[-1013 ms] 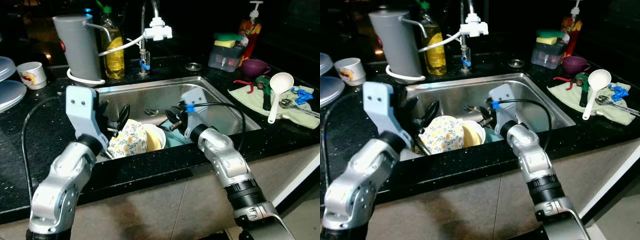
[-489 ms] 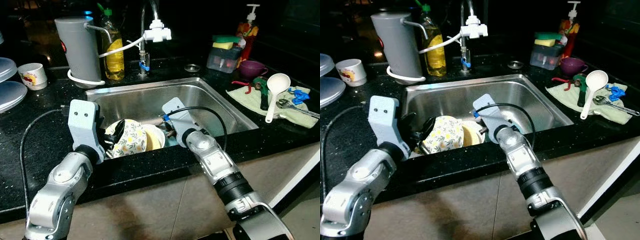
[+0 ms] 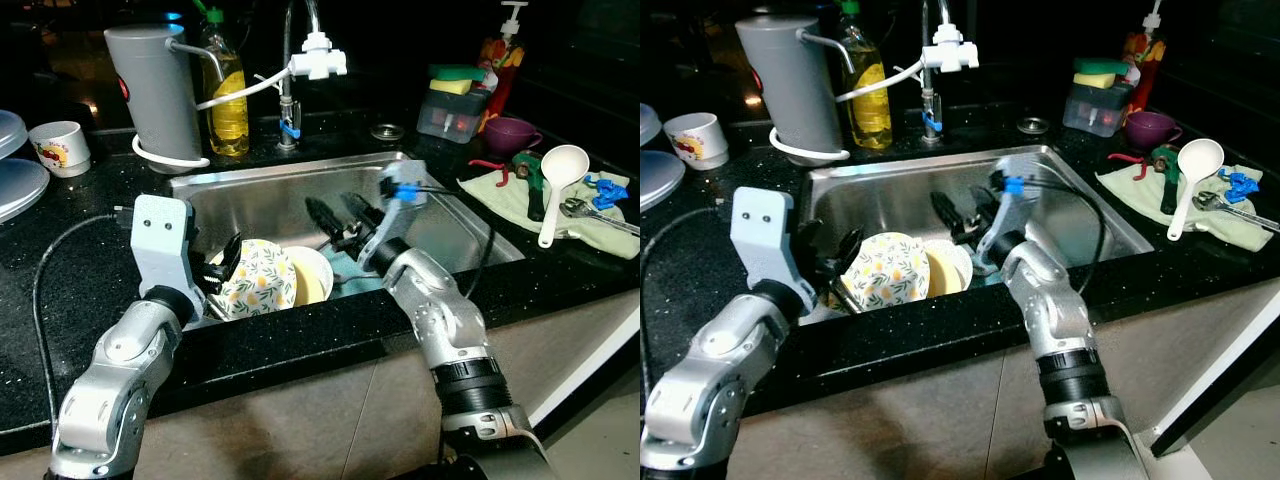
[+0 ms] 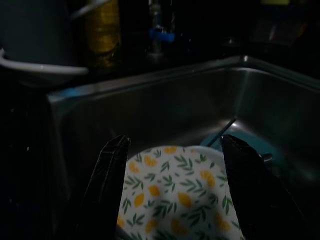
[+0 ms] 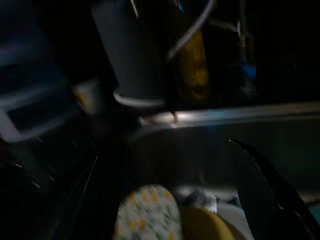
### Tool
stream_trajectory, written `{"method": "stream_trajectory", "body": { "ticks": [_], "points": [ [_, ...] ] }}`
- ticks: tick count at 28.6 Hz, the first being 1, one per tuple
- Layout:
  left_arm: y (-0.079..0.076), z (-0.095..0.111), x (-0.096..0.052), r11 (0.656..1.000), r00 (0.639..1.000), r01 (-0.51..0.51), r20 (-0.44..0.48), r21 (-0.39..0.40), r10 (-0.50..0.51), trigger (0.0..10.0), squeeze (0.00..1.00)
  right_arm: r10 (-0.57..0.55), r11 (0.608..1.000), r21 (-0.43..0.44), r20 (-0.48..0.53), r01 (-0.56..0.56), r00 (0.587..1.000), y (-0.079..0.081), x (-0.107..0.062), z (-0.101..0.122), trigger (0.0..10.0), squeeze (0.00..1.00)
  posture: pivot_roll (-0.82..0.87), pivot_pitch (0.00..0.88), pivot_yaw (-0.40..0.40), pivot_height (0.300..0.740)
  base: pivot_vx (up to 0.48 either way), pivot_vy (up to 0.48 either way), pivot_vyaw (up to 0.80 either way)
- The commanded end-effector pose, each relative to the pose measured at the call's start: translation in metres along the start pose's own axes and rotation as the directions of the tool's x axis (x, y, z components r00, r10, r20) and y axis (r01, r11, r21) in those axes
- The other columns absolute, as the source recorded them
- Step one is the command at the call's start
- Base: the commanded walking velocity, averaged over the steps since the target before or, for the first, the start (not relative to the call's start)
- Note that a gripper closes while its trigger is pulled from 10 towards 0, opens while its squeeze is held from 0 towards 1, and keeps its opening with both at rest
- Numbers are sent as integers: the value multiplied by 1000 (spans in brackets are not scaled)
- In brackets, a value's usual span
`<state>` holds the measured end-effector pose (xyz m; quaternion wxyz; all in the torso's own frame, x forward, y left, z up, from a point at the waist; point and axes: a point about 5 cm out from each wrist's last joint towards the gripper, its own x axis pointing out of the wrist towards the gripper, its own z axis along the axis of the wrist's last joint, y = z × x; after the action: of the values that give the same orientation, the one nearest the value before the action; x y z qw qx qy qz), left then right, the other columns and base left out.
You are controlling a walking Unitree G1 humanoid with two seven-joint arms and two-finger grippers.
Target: Kitchen organization
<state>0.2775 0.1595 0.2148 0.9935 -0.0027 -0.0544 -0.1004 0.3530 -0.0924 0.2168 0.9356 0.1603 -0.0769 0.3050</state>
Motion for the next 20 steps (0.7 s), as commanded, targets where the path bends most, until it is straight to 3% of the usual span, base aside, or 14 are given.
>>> {"method": "stream_trajectory", "body": {
  "ticks": [1,6,13,17,20],
  "points": [
    [1,0,1,1000,1000,-13,1,22,13,10000,0,17,999,44,37,-18,999,1,-2,2,10000,0,72,0,-30,740,0,0,0],
    [3,-5,2,996,999,-25,-26,82,27,10000,0,56,995,74,78,-62,995,8,-3,5,10000,0,71,0,-26,740,0,0,0],
    [5,-5,3,995,999,-48,-21,85,50,10000,0,-26,1000,9,6,26,1000,3,-4,-7,10000,0,73,0,-26,740,-335,0,0],
    [5,-4,5,995,999,-48,-19,92,50,10000,0,-82,997,-8,14,82,997,-1,-7,-13,10000,0,69,0,-22,740,-356,0,0],
    [5,-4,6,995,999,-45,-17,94,47,10000,0,-62,998,-6,24,62,998,-1,-10,-13,10000,0,67,0,-19,740,-356,0,0]
  ]
}}
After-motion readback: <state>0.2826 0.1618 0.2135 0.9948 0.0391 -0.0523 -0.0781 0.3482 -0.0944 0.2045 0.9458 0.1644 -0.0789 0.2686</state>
